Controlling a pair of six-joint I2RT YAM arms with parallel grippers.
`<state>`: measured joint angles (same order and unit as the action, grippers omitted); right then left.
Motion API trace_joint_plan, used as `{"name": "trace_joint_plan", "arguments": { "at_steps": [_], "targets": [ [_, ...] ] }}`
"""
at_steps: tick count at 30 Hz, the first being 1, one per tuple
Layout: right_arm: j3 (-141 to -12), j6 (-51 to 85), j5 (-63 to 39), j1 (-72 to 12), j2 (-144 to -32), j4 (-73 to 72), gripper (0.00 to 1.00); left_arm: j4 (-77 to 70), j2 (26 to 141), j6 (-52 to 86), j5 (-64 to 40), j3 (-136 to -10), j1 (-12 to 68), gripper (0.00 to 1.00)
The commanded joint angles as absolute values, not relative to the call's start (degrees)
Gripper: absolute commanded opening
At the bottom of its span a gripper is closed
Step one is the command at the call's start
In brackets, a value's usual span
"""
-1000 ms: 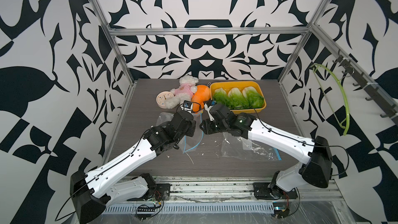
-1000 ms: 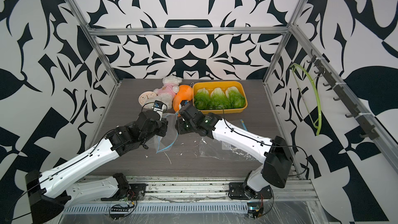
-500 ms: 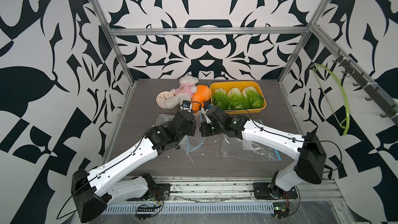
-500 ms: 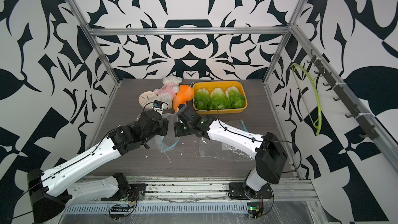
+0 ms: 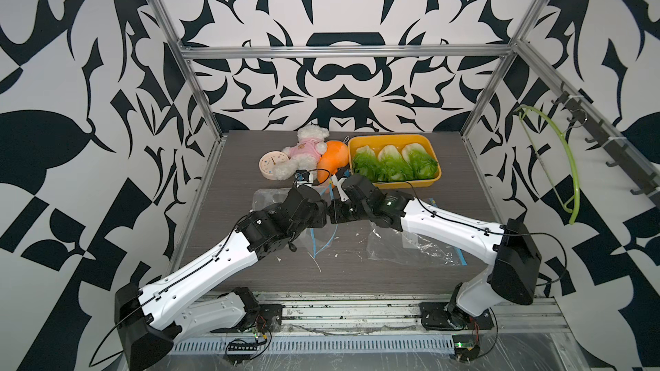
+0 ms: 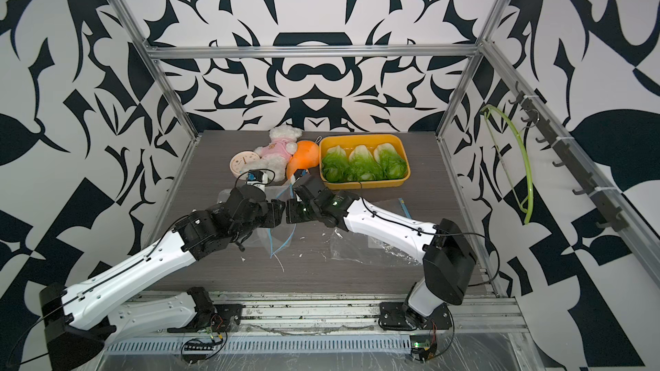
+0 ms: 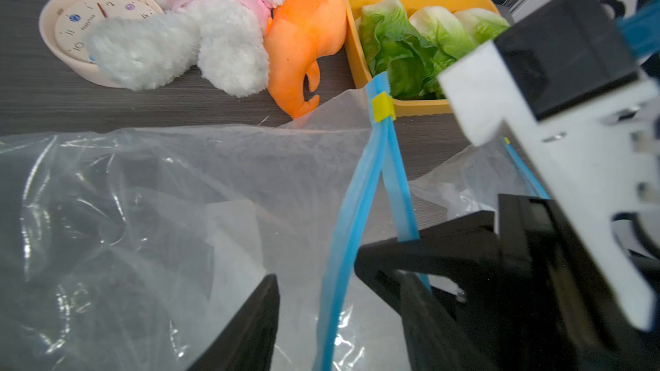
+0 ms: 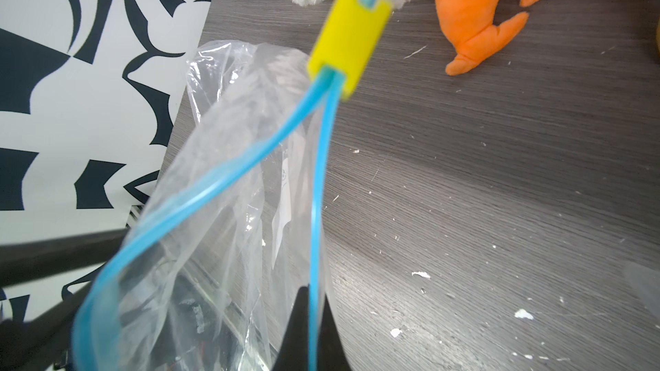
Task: Put the chinese cabbages into a zipper bag and zip it
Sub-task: Open the zipper of the food storage bag at the center of the board.
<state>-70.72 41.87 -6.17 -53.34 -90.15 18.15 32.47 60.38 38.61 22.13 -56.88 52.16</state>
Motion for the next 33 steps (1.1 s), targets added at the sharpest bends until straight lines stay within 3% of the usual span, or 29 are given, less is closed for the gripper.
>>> {"name": "trace_joint_plan", "arguments": {
  "at_steps": [1,6,12,21,30,33],
  "targets": [
    [-69.8,43.5,-5.5,-53.3,-87.3,15.6,0.00,33.9,59.1,42.8,19.4,-54.8,53.1,0.61],
    [-69.4,45.1,-5.2,-53.3,-87.1,15.1,0.00,31.7,60.6,42.6,14.2,-54.2,54.2,0.66],
    [-68.5,46.4,-5.5,-53.3,-87.1,13.5,0.00,32.7,62.7,43.7,21.2,-54.2,54.3,0.64],
    [-67.3,47.4,-4.3,-53.3,-86.1,13.1,0.01,34.4,65.4,45.0,30.2,-53.5,54.3,0.42],
    [-65.7,47.5,-2.0,-53.3,-85.0,14.8,0.04,38.4,65.7,42.6,40.5,-55.8,53.7,0.09],
    [-64.8,47.5,-1.0,-53.3,-84.5,15.6,0.05,40.3,65.7,40.2,42.6,-58.1,51.9,0.04]
  ]
}}
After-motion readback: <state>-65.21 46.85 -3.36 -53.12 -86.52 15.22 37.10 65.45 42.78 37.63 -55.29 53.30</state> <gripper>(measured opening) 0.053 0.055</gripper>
